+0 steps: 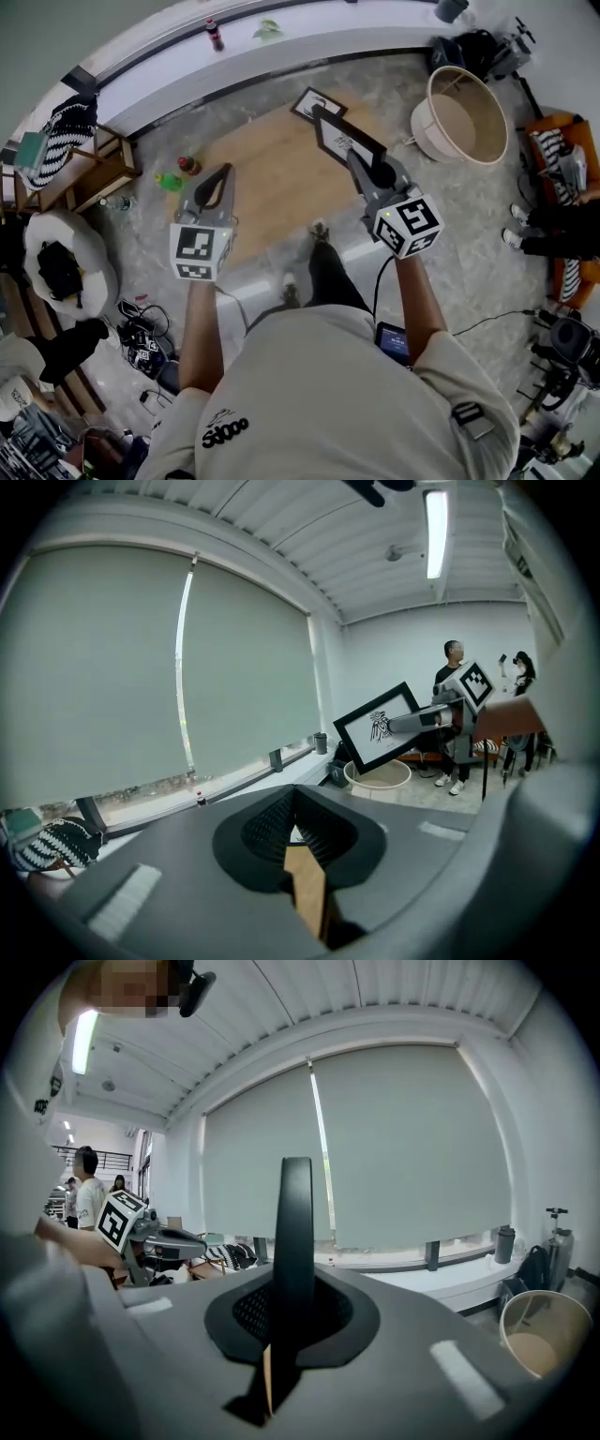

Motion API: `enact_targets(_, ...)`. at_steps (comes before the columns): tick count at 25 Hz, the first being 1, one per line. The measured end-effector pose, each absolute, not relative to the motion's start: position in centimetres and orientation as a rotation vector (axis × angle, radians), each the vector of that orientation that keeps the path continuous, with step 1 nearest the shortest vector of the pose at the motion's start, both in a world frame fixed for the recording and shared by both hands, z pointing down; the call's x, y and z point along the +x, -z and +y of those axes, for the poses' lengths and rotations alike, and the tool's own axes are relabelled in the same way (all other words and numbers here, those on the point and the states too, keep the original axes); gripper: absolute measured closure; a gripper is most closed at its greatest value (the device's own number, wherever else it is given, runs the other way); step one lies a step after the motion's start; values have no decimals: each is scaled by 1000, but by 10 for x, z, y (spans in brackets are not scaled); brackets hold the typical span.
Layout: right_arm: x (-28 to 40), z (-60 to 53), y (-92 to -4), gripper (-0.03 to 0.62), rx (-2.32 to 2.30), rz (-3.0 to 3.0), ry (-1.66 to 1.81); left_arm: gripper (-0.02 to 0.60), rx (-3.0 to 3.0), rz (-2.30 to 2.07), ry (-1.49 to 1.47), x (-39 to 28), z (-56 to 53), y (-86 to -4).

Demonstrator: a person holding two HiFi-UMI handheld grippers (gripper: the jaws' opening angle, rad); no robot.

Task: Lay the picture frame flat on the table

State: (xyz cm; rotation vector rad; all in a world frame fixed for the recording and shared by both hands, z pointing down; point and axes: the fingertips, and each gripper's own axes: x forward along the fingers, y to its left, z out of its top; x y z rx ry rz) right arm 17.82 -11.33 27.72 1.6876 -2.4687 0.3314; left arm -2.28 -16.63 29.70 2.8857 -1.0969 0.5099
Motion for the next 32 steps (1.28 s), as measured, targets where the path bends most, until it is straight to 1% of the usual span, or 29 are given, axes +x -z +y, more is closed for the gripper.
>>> enact_targets(6,202,-184,-334,580,1577,-2446,-412,572,2786,-1161,-592,-7,-224,-337)
enact_targets(12,213,-234,-402,580,1424,-2401,-476,572,2742,-1160,-612,7,-259,-378)
enact_targets(22,189,-308,-496,580,1173,-2413,-530,572,2565,-1252,-689,-4,-314,-460)
enact_targets(32,175,-345,-601,580,1041,-2368,-572,572,2391,-1320,-683,3,-330,-545)
